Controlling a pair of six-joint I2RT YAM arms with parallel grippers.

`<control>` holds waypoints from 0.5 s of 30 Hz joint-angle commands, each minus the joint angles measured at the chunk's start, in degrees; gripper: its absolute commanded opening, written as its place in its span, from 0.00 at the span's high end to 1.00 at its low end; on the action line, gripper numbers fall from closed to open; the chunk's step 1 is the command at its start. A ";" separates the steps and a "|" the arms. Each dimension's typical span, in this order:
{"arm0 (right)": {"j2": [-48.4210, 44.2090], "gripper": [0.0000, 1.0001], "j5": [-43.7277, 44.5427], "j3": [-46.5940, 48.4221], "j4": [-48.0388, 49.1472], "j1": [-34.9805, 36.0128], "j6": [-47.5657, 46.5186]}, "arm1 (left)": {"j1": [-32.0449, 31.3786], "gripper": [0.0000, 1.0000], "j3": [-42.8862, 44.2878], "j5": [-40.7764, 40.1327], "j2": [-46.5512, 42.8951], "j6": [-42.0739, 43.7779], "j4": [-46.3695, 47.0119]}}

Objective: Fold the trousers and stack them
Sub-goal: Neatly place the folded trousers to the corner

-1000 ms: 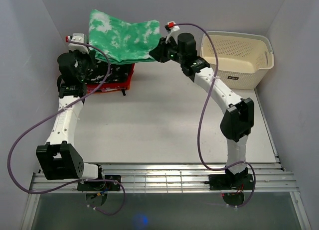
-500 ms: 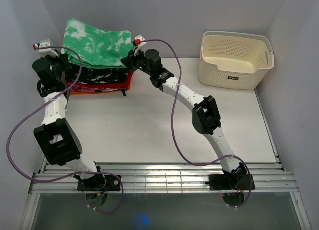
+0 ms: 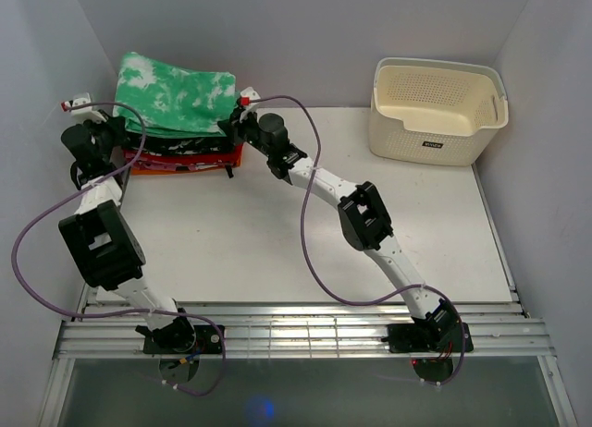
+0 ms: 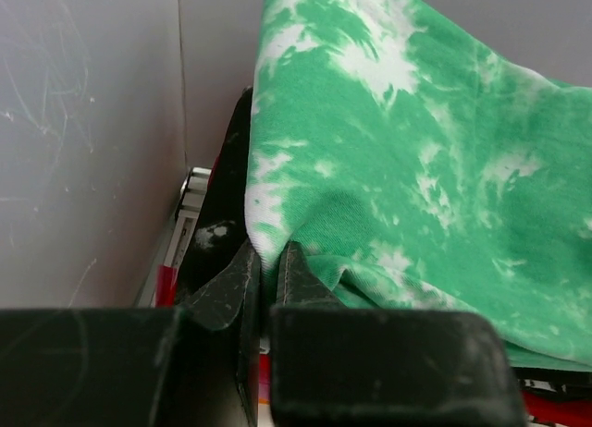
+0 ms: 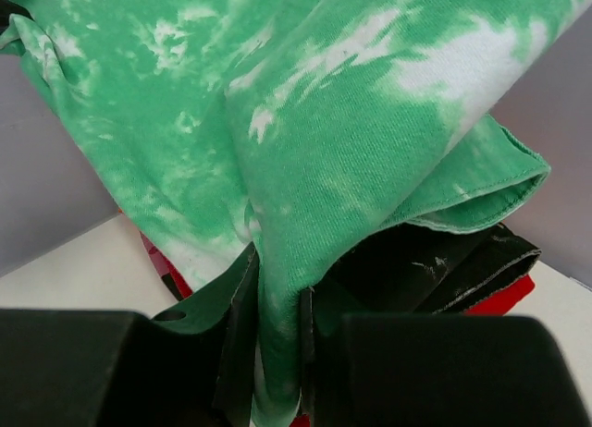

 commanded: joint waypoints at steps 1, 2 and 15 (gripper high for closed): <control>0.58 0.92 6.62 4.53 11.04 -1.51 -3.99 | 2.60 1.00 0.09 -4.19 0.75 0.97 8.50; 1.02 0.92 6.63 4.71 11.22 -1.42 -4.00 | 2.60 1.00 0.44 -4.28 1.45 1.14 8.67; 4.98 0.85 8.47 5.15 13.33 -0.90 -4.70 | 3.83 1.00 3.08 -6.48 10.33 4.05 10.17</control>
